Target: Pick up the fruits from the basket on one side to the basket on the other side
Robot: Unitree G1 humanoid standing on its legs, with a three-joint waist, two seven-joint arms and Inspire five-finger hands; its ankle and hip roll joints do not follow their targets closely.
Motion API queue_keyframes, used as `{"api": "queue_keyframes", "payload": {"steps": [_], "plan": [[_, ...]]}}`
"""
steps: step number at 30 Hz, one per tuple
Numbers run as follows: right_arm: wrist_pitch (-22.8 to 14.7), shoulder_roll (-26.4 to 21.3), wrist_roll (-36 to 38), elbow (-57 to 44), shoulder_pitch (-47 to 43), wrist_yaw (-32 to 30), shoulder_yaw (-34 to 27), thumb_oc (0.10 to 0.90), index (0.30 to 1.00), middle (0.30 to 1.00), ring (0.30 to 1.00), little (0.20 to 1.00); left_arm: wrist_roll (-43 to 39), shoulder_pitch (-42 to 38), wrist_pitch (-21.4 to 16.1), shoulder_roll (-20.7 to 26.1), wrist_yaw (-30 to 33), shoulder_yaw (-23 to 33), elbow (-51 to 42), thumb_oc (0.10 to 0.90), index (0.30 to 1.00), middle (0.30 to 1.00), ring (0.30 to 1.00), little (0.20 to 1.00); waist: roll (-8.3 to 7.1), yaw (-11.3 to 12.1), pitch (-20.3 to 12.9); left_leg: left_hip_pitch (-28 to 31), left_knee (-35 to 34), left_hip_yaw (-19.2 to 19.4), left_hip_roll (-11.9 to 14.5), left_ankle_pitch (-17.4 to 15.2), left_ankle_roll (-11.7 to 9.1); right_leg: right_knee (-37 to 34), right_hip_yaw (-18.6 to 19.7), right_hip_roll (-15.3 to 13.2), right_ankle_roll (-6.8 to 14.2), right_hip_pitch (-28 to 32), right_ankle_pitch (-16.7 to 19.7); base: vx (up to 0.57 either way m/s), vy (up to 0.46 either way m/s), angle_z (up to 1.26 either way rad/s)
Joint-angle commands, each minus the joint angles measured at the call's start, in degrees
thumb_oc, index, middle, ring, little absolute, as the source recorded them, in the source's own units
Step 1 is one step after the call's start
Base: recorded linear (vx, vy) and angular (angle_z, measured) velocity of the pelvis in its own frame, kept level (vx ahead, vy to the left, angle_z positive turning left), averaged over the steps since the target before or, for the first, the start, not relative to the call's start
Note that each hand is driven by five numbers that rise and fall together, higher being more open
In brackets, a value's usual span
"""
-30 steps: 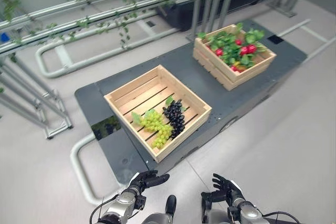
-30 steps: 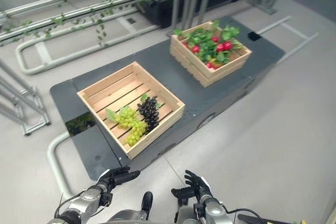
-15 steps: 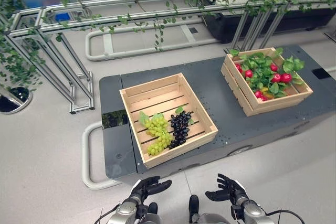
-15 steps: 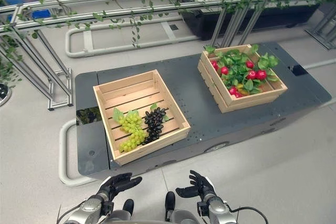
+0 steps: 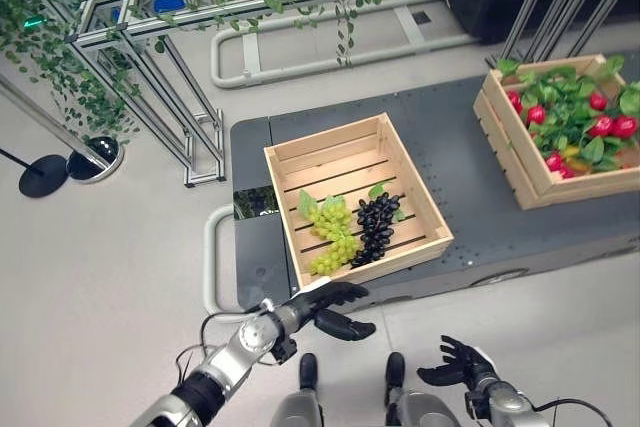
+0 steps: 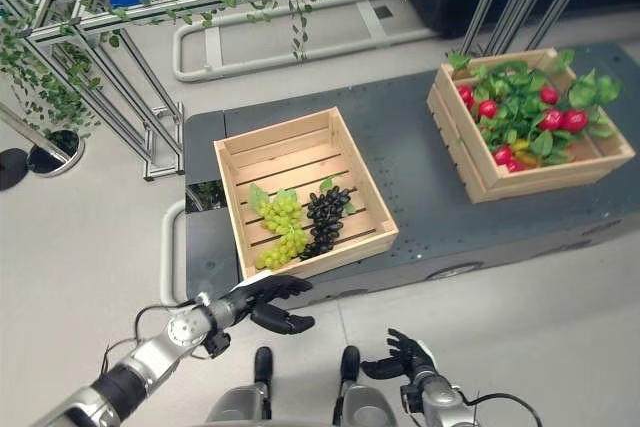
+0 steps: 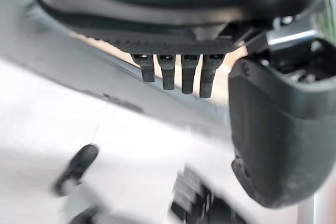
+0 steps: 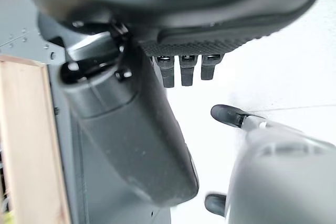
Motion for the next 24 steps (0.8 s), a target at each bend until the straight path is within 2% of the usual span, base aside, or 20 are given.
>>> {"api": "queue_keyframes", "payload": {"steps": [1,2,6,10,14,15,18,21,24], "plan": [[-3.6,1.0,2.1,0.7,1.4,-0.5,-0.9,0.800,0.900,0.900,0.900,0.900,-2.8,-2.7,-0.1,5.2,-5.8,2.7,-6.9,0.800,0.900,0.900,0.900,0.900,-3.23,0.1,-4.2,-1.1,0.5,-0.6,-1.9,0.2,1.2,1.7,4.2,-4.1,2.6,0.7,0.0,0.15,0.137,0.03],[-4.1,1.5,1.6,2.0,1.8,-0.2,-1.3,0.800,0.900,0.900,0.900,0.900,-4.0,-3.7,2.0,7.4,-8.9,2.5,-11.1,0.800,0.900,0.900,0.900,0.900,-3.12,0.0,-4.9,0.1,-0.2,-0.5,-2.2,-0.7,1.8,1.7,4.4,-4.5,3.4,0.8,0.1,0.12,0.098,0.10],[-4.3,2.4,0.2,2.4,3.1,-0.4,-1.6,0.800,0.900,0.900,0.900,0.900,-6.4,-4.5,6.1,10.8,-12.1,3.7,-20.0,0.800,0.900,0.900,0.900,0.900,-2.98,-0.1,-6.0,1.4,-0.8,0.3,-2.5,-2.1,2.7,1.5,4.8,-5.1,4.5,1.0,0.4,0.10,0.074,0.04],[-4.3,2.3,-0.1,2.0,4.5,-0.6,-2.1,0.800,0.900,0.900,0.900,0.900,-5.1,-5.9,6.6,13.5,-11.2,4.5,-25.0,0.800,0.900,0.900,0.900,0.900,-2.97,-0.3,-6.6,1.5,-0.8,0.4,-2.5,-2.9,3.2,0.7,5.3,-5.4,5.1,1.1,0.9,0.05,0.017,0.00],[-3.8,2.4,0.1,1.1,5.4,-0.8,-2.3,0.800,0.900,0.900,0.900,0.900,-4.9,-5.3,3.9,14.4,-1.9,7.5,-28.0,0.800,0.900,0.900,0.900,0.900,-3.21,-0.1,-7.1,1.7,-0.8,0.6,-2.3,-3.2,3.3,0.2,5.6,-5.3,5.3,1.2,1.2,0.05,-0.016,-0.02],[-3.6,2.6,0.2,0.5,6.0,-1.1,-2.4,0.800,0.900,0.900,0.900,0.900,-4.7,-4.5,2.2,14.2,3.0,9.8,-28.4,0.800,0.900,0.900,0.900,0.900,-3.32,0.1,-7.1,1.7,-0.8,0.5,-2.2,-3.3,3.3,0.1,5.6,-5.3,5.1,1.2,1.1,0.07,-0.030,-0.06],[-3.7,3.4,-0.1,-0.9,7.4,-1.5,-2.8,0.800,0.900,0.900,0.900,0.900,-0.4,-1.8,-1.1,12.5,11.3,16.4,-27.3,0.800,0.900,0.900,0.900,0.900,-3.82,0.8,-7.1,1.5,-0.8,0.2,-2.1,-3.4,3.3,0.0,5.6,-5.1,4.8,1.1,1.0,0.05,-0.036,-0.05],[-4.5,4.0,1.0,-2.9,7.7,-1.5,-2.6,0.800,0.900,0.900,0.900,0.900,2.9,0.6,-6.4,11.0,18.1,22.5,-24.3,0.800,0.900,0.900,0.900,0.900,-4.52,1.5,-6.0,1.0,-0.8,-0.2,-1.9,-3.2,3.1,0.4,5.5,-4.9,4.3,0.3,0.9,0.00,-0.036,0.00],[-5.7,4.1,1.6,-6.0,7.2,-0.9,-1.2,0.800,0.900,0.900,0.900,0.900,8.0,1.2,-10.2,9.4,25.4,23.9,-21.5,0.800,0.900,0.900,0.900,0.900,-5.12,1.8,-4.0,-0.2,-0.2,-0.6,-1.6,-3.0,3.0,2.1,5.3,-4.6,3.7,-0.9,0.0,-0.04,-0.038,0.01]]}}
